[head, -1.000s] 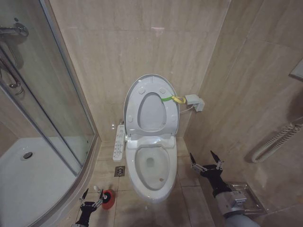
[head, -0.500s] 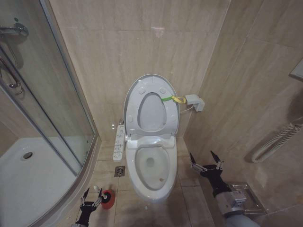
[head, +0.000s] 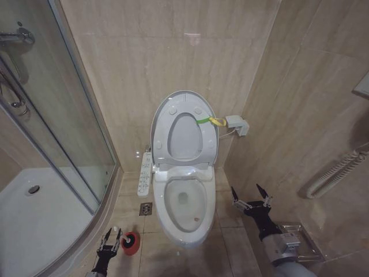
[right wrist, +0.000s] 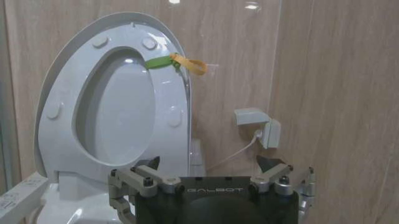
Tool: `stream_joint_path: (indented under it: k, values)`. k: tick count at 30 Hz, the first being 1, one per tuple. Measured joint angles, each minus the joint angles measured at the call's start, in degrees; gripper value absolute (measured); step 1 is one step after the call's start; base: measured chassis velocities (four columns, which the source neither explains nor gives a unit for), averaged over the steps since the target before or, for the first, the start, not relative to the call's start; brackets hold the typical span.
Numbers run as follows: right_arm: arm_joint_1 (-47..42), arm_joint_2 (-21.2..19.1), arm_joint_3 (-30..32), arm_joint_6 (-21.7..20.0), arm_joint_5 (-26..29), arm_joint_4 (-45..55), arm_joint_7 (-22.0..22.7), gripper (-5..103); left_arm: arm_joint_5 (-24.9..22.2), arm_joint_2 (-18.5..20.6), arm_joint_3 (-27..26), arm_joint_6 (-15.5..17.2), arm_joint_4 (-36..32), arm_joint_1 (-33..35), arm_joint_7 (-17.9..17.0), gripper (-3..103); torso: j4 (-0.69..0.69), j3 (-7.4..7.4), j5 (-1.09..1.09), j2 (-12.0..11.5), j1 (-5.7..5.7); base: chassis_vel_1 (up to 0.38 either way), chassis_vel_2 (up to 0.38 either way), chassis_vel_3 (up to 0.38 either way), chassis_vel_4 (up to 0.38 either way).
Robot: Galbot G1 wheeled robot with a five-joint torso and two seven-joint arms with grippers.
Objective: Open the toilet lid, clean the toilet bowl with a toilet brush, close the toilet lid, and flush.
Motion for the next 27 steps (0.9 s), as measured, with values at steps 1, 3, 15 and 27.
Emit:
stream_joint_path:
  k: [1, 3, 15, 27]
  values:
    - [0.00, 0.00, 0.00, 0.00, 0.00, 0.00, 0.00, 100, 0.16, 0.03, -0.09, -0.05, 0.08, -0.07, 0.11, 42, 0.00, 0.00, 0.00, 0.00, 0.00, 0.000, 0.000, 0.000, 0.000]
    - [0.00, 0.00, 0.00, 0.00, 0.00, 0.00, 0.00, 100, 0.24, 0.04, -0.14, -0.07, 0.13, -0.10, 0.23, 42, 0.00, 0.00, 0.00, 0.00, 0.00, 0.000, 0.000, 0.000, 0.000]
    - [0.00, 0.00, 0.00, 0.00, 0.00, 0.00, 0.00, 100, 0.46, 0.10, -1.40, -1.49, 1.57, -0.57, 4.91, 0, 0.00, 0.00, 0.00, 0.00, 0.00, 0.000, 0.000, 0.000, 0.000]
    - [0.00, 0.00, 0.00, 0.00, 0.00, 0.00, 0.00, 100, 0.40, -1.00, -1.15, -1.85, 1.07, 0.02, 5.42, 0, 0.00, 0.00, 0.00, 0.00, -0.01, 0.000, 0.000, 0.000, 0.000]
